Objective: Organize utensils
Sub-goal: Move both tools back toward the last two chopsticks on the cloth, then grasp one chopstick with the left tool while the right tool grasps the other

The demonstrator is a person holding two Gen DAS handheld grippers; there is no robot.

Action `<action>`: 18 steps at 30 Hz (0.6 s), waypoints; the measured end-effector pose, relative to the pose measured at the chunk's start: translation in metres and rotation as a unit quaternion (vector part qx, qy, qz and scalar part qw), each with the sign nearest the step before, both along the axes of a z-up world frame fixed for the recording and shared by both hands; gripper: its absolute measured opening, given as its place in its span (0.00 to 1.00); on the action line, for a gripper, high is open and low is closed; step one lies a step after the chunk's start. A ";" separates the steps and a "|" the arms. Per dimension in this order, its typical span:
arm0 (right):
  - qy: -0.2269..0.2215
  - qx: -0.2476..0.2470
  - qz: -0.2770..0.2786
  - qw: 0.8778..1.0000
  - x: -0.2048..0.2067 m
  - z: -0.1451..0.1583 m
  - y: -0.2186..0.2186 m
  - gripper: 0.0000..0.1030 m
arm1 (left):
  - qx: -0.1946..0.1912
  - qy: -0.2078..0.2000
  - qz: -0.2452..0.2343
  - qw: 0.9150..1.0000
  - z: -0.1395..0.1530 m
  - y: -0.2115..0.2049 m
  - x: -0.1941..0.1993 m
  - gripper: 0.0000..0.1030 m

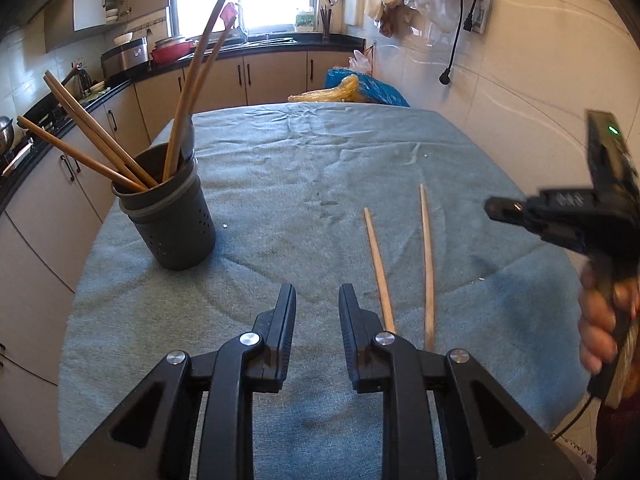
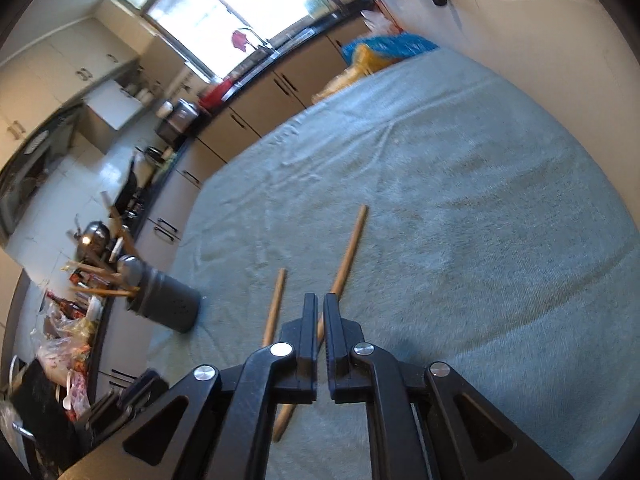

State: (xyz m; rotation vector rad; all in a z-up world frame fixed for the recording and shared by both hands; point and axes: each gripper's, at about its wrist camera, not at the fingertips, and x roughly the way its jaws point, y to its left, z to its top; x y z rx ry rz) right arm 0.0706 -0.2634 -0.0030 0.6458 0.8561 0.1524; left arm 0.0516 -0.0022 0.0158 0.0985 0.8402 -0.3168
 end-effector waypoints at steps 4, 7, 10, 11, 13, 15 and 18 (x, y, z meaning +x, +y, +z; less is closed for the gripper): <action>0.042 -0.008 0.003 0.999 0.040 -0.007 -0.007 0.31 | -0.003 0.006 -0.005 1.000 -0.005 0.002 0.000 0.20; 0.087 -0.021 0.010 0.996 0.077 -0.018 -0.006 0.32 | -0.002 0.010 -0.007 1.000 -0.009 0.004 0.000 0.20; 0.107 -0.053 0.020 0.993 0.100 -0.024 0.002 0.32 | -0.001 0.015 -0.007 1.000 -0.012 0.007 0.002 0.21; 0.116 -0.066 0.020 0.991 0.106 -0.027 0.006 0.32 | -0.001 0.017 -0.006 1.000 -0.013 0.008 0.003 0.21; 0.142 -0.101 0.022 0.984 0.118 -0.035 0.014 0.29 | 0.000 0.022 -0.006 1.000 -0.015 0.009 0.006 0.21; 0.148 -0.133 0.024 0.980 0.125 -0.037 0.020 0.27 | 0.003 0.024 -0.009 1.000 -0.016 0.009 0.008 0.21; 0.148 -0.184 0.047 0.971 0.127 -0.037 0.032 0.10 | 0.007 0.031 -0.015 0.999 -0.017 0.004 0.014 0.22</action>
